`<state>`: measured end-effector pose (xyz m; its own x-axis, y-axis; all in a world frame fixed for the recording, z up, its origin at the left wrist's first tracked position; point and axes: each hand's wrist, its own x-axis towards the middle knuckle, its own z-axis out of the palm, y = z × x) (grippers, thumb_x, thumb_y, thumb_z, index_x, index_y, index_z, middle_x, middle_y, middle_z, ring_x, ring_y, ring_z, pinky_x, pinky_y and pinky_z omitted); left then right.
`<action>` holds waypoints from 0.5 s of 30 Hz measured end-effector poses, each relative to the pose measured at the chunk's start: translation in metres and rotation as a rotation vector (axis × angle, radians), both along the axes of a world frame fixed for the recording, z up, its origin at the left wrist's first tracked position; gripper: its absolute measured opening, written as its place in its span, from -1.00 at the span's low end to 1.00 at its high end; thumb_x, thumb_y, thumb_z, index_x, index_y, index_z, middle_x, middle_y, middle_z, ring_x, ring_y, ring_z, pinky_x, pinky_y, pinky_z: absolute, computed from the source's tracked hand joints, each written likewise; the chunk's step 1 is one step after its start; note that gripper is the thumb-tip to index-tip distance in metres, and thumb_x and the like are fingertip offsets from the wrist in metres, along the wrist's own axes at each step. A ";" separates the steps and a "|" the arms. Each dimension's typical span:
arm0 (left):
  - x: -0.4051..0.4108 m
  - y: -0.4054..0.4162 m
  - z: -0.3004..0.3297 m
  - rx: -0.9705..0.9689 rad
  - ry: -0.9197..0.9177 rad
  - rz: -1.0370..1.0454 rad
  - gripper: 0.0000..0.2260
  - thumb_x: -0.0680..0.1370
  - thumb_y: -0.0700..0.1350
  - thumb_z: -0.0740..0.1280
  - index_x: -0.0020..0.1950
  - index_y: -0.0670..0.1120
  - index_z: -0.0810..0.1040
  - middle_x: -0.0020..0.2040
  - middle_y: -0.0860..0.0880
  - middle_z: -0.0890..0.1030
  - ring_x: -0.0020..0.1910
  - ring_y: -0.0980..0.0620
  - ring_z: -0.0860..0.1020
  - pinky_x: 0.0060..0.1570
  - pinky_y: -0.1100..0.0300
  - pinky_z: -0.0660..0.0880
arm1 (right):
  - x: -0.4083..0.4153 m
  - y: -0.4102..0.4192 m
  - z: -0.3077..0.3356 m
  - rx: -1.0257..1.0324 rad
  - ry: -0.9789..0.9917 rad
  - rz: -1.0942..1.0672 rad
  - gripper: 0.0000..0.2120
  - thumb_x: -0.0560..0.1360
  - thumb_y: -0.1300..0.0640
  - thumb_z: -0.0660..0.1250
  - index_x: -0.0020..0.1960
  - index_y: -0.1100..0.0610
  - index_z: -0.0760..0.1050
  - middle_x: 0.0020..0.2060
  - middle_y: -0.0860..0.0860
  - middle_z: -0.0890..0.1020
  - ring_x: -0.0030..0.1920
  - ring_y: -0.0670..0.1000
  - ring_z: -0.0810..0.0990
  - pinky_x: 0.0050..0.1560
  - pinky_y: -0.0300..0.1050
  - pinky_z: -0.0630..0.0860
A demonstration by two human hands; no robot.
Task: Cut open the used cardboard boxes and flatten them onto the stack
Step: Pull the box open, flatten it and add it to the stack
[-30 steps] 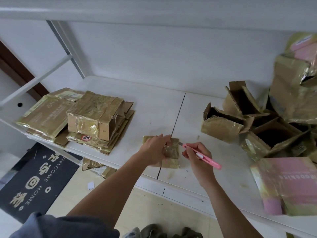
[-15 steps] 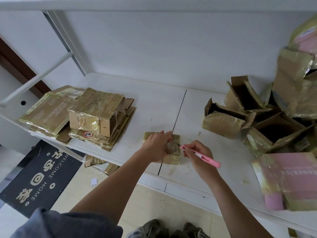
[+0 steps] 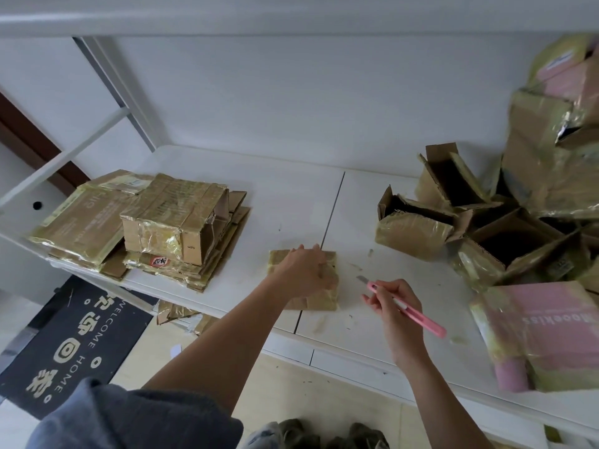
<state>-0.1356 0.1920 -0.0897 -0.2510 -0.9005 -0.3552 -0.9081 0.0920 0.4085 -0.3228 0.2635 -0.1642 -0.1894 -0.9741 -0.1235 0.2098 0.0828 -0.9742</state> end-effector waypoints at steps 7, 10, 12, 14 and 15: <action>0.003 0.005 -0.009 -0.041 0.122 0.163 -0.49 0.38 -0.02 0.56 0.28 0.02 0.52 0.21 -0.05 0.52 0.36 -0.16 0.37 0.27 0.11 0.30 | 0.011 -0.008 0.007 -0.042 -0.012 0.044 -0.93 0.60 0.34 0.27 -0.05 0.30 0.50 -0.23 0.09 0.60 -0.16 0.06 0.61 0.11 0.11 0.62; 0.006 0.011 -0.014 -0.048 0.100 0.163 -0.44 0.37 -0.03 0.56 0.34 0.05 0.49 0.50 -0.06 0.35 0.52 -0.14 0.19 0.43 0.05 0.17 | 0.022 -0.012 0.009 -0.036 -0.026 0.071 -0.93 0.60 0.33 0.26 -0.06 0.29 0.49 -0.24 0.12 0.58 -0.17 0.07 0.61 0.05 0.10 0.64; 0.008 0.012 -0.017 -0.053 0.094 0.152 -0.46 0.38 -0.03 0.56 0.32 0.05 0.49 0.53 -0.02 0.29 0.55 -0.10 0.13 0.45 0.04 0.14 | 0.028 -0.011 0.009 -0.008 -0.027 0.091 -0.93 0.59 0.33 0.27 -0.07 0.29 0.48 -0.22 0.14 0.57 -0.17 0.04 0.62 0.01 0.10 0.66; 0.010 0.012 -0.018 -0.043 0.109 0.141 -0.50 0.39 -0.04 0.55 0.29 0.04 0.51 0.55 0.04 0.25 0.57 -0.07 0.07 0.46 0.05 0.10 | 0.032 -0.009 0.006 0.020 -0.036 0.095 -0.93 0.60 0.32 0.27 -0.07 0.30 0.46 -0.22 0.12 0.56 -0.18 0.00 0.63 -0.01 0.11 0.66; 0.010 0.012 -0.018 -0.036 0.108 0.140 -0.52 0.40 -0.05 0.55 0.27 0.04 0.51 0.55 0.06 0.24 0.57 -0.06 0.06 0.47 0.05 0.09 | 0.032 -0.009 0.005 0.028 -0.044 0.092 -0.92 0.60 0.32 0.27 -0.07 0.29 0.45 -0.22 0.11 0.55 -0.18 -0.02 0.62 -0.01 0.10 0.66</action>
